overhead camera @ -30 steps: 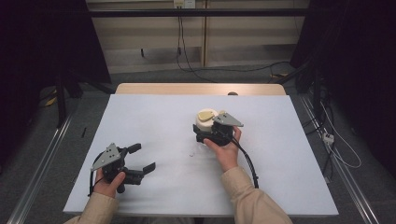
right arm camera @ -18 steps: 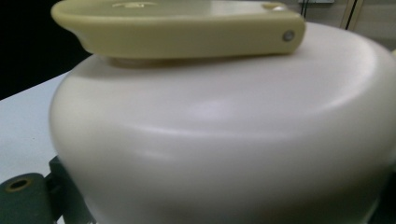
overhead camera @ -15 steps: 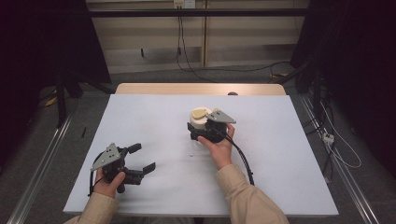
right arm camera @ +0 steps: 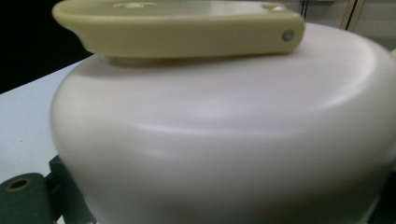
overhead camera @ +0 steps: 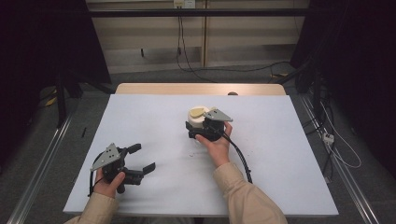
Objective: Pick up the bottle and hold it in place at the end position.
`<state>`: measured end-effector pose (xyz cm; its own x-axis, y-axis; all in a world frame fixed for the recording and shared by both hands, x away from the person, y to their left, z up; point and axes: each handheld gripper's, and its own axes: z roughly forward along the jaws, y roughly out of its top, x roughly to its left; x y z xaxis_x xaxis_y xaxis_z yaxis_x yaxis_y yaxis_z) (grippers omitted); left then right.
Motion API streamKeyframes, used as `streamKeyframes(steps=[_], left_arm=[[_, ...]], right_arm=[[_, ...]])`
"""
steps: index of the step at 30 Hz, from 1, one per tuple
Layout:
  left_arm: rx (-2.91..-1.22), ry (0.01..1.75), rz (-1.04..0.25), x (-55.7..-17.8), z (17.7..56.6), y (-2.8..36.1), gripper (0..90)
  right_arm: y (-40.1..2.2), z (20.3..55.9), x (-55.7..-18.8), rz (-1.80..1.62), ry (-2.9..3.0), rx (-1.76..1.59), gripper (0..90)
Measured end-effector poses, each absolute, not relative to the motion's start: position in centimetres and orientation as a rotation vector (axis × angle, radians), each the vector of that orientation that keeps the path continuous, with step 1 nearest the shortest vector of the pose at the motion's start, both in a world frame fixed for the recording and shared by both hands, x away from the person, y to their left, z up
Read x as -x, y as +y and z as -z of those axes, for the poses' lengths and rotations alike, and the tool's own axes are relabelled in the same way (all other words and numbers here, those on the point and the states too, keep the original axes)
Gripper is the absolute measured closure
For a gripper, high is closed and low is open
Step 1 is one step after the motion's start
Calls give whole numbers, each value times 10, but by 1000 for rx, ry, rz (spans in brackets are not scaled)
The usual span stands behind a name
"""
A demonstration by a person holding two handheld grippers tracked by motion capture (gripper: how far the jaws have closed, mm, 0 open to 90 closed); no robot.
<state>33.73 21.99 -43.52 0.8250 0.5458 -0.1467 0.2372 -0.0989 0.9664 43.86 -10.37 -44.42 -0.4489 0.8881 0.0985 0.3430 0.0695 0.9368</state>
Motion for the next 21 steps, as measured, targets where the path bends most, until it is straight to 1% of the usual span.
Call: streamKeyframes(steps=[21], left_arm=[[-1687, 611, -288, -337, 436, 219, 35]], right_arm=[[-108, 452, -440, -1397, 1884, -1260, 54]])
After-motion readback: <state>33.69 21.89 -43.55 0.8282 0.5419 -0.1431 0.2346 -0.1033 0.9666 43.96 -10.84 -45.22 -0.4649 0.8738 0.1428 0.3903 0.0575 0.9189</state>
